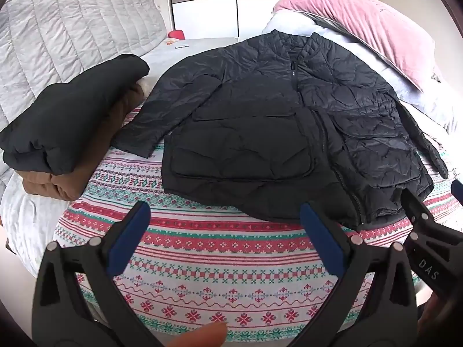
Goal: Fold large clothes
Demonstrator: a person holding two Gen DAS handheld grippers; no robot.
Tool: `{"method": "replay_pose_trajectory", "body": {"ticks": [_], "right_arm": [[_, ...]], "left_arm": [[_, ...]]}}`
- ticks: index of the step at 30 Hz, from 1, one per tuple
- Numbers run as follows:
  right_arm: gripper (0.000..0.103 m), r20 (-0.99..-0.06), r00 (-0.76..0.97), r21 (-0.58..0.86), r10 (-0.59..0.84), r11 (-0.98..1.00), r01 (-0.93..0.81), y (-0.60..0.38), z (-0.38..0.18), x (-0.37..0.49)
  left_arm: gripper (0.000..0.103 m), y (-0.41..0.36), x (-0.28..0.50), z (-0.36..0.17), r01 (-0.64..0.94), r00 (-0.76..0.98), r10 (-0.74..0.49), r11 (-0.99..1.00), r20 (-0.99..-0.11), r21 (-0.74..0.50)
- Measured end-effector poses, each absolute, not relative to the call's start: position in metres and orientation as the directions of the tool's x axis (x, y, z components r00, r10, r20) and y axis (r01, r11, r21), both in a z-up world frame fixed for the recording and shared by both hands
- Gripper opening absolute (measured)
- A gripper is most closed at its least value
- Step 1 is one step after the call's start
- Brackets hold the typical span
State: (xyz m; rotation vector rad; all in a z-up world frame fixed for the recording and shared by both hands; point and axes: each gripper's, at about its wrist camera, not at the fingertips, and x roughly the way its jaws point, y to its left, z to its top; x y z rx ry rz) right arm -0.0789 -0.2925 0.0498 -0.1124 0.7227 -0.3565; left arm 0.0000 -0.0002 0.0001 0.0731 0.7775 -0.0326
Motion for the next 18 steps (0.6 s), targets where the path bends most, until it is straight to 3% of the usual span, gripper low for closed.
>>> {"method": "replay_pose_trajectory", "body": {"ticks": [18], "right_arm": [[0.103,-0.636,0.698,-0.198,-0.329,0.944,0.264,-0.2910,0.0459,-0.0773]], "left_arm": [[0.103,-0.0010,0.0016,0.0029,0.071,0.711,-0.028,0.997,-0.702,0.032]]}}
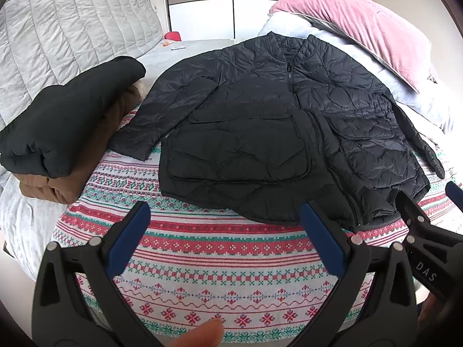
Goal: Fold large clothes
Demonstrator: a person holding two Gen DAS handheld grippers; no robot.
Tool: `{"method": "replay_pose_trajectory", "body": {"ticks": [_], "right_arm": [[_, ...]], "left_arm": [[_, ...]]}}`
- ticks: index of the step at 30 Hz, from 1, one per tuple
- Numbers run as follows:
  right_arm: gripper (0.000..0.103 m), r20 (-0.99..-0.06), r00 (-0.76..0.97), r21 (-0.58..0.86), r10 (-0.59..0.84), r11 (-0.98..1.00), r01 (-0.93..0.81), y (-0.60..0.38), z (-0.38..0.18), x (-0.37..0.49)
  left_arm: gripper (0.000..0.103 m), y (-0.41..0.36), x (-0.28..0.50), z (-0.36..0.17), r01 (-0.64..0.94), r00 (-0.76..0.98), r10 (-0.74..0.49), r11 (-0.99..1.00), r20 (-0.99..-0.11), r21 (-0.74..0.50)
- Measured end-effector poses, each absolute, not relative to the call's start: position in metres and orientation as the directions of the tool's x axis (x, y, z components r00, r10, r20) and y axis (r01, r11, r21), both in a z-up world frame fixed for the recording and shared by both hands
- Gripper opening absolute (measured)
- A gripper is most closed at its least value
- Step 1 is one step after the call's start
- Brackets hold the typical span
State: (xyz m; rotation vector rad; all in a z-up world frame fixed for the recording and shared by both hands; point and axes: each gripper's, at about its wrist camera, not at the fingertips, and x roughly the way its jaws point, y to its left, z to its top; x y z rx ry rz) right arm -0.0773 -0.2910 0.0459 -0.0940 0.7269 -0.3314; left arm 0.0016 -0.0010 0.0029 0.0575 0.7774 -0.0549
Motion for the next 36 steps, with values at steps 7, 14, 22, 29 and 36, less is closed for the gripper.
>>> {"method": "replay_pose_trajectory", "body": {"ticks": [7,14,22,29,36], "right_arm": [[0.103,-0.634,0.700,-0.194,-0.329,0.944,0.268,-0.2923,0.0474,-0.0775],[0.103,-0.627,0.703,-0.193,-0.336,0.941,0.277,-0.2944,0.0513,-0.0784],[0.103,-0.624,0.703,-0.196,-0.341,0.939,0.281,-0.2952,0.0510,-0.0794],[0.103,-0.625,0.702,-0.200,-0.342,0.939,0.279,-0.2967,0.0509,-0.0800],[0.103,-0.627,0.697,-0.208,-0.348,0.937,0.280,-0.2965,0.0496,-0.0783]], "left_arm": [[0.103,-0.0012,0.0018,0.0019,0.081,0.708,-0.043,0.996,-0.704,0.021],[0.103,-0.0037,0.0018,0.0007,0.092,0.708,-0.048,0.996,-0.704,0.024],[0.103,-0.0039,0.0016,0.0005,0.090,0.710,-0.047,0.996,-0.702,0.024],[0.103,-0.0054,0.0010,0.0013,0.095,0.716,-0.045,0.995,-0.697,0.034],[0.103,-0.0057,0.0015,0.0015,0.098,0.714,-0.051,0.995,-0.698,0.027]]}}
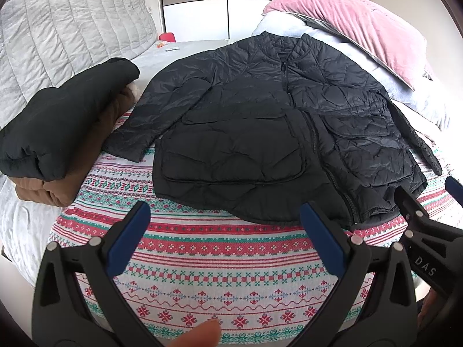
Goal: Fold large clothes
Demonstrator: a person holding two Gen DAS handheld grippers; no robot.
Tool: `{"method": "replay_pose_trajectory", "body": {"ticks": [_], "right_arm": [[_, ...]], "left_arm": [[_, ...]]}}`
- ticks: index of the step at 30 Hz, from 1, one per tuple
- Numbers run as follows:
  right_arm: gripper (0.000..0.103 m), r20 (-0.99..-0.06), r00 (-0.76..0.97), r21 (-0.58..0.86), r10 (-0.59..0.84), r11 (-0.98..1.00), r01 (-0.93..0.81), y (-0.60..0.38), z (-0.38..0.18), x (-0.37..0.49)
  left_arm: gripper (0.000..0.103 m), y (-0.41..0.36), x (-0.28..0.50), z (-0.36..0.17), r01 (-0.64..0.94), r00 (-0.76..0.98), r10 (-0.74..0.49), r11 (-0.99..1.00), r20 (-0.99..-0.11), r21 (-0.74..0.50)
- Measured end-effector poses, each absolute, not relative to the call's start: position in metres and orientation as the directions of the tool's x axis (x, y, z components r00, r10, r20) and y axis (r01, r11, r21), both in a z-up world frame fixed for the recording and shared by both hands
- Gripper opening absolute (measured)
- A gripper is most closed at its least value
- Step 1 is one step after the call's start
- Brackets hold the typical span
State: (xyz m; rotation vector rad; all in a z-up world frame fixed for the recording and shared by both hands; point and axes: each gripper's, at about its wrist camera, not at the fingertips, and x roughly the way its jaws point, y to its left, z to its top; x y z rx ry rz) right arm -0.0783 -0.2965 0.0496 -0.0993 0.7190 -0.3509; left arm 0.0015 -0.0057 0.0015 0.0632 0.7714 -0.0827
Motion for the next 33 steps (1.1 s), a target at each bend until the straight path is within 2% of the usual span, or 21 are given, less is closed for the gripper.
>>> {"method": "replay_pose_trajectory", "body": {"ticks": [16,33], "right_arm": [[0.103,-0.647,0.680,-0.191,-0.346,0.936,0.295,-0.305,0.046,-0.075],[0.103,-0.661,0.668,-0.183,-0.342,0.937,0.298,-0.307,0.042,-0.072]], "left_arm": [[0.103,-0.009,0.001,0.000,0.094,0.725,-0.031,0.994,-0.688,0.055],[0.103,-0.006,0.005,-0.003,0.097,0.711,-0.047,0.995,-0.702,0.031]]}}
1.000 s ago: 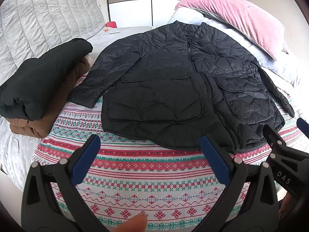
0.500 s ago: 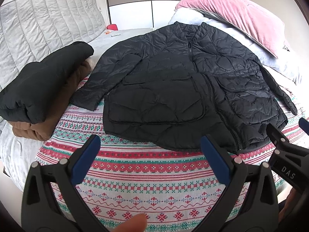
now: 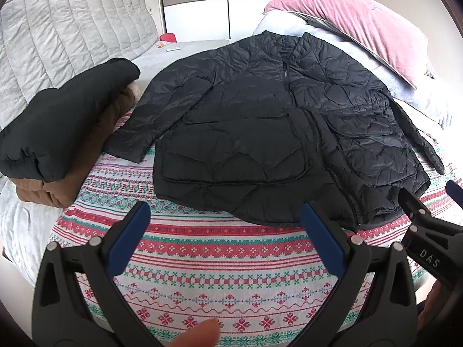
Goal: Fold large clothes
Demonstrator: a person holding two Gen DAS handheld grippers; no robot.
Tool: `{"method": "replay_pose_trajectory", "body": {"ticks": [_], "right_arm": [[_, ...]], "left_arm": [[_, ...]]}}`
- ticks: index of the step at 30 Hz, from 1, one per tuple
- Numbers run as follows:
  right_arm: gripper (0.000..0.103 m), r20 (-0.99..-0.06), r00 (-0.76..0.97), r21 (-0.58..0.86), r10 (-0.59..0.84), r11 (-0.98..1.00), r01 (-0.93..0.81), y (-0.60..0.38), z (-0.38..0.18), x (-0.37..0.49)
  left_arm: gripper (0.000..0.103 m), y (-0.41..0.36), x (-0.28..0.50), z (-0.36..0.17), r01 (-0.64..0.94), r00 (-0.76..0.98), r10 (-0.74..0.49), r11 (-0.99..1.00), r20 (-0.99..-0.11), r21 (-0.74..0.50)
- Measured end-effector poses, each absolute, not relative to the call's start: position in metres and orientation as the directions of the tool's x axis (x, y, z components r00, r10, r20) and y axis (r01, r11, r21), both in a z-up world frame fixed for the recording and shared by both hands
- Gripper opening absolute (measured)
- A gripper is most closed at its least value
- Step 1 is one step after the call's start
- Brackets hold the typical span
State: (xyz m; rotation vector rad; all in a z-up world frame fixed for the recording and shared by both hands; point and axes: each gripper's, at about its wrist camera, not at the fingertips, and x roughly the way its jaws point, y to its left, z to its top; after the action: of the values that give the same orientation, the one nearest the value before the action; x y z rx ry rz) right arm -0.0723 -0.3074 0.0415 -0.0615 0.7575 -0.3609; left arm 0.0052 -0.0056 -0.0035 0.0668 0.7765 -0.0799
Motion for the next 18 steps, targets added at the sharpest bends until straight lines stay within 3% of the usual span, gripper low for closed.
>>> {"method": "replay_pose_trajectory", "body": {"ticks": [9,18], "right_arm": [[0.103,-0.747,0.600,-0.067,-0.287,0.930,0.361,-0.360,0.025,-0.063],[0.103,-0.810,0.524,0.028,-0.262,0.876,0.482,-0.428,0.006,-0.072]], "left_arm": [[0.103,0.016,0.026,-0.020,0.077,0.660,-0.086,0.996,-0.746,-0.047],[0.103,0.032,0.048,-0.039,0.122,0.571,-0.268,0.962,-0.776,-0.243]]}}
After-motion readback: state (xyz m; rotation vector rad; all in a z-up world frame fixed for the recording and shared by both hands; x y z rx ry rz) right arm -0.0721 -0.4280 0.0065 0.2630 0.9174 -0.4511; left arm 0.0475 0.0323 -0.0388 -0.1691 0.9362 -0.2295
